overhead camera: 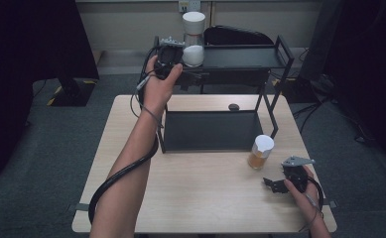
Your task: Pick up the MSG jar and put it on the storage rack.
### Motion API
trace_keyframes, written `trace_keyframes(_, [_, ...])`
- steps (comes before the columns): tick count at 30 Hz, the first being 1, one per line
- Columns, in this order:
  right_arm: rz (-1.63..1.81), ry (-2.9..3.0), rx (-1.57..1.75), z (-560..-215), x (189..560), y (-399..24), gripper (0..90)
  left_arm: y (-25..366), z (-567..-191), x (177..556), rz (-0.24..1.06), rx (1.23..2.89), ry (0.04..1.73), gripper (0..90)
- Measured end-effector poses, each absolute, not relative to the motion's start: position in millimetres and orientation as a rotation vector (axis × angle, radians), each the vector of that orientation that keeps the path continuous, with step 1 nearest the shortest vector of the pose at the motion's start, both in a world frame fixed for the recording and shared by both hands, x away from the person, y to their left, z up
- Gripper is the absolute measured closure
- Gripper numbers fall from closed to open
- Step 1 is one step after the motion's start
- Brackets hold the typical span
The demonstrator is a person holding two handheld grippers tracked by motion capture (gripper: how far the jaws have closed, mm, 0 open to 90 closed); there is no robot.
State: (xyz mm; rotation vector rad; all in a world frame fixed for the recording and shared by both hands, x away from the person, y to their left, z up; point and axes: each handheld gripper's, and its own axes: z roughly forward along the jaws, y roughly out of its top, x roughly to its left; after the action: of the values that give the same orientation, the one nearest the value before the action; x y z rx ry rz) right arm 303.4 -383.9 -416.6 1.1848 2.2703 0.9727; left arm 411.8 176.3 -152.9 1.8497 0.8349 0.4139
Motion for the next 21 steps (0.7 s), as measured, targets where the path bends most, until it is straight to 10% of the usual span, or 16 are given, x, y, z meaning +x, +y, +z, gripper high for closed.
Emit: trace_keyframes(21, [0.973,2.269,1.186,-417,303,-384,0.0,177,-216,398,0.337,1.848,0.806,2.4])
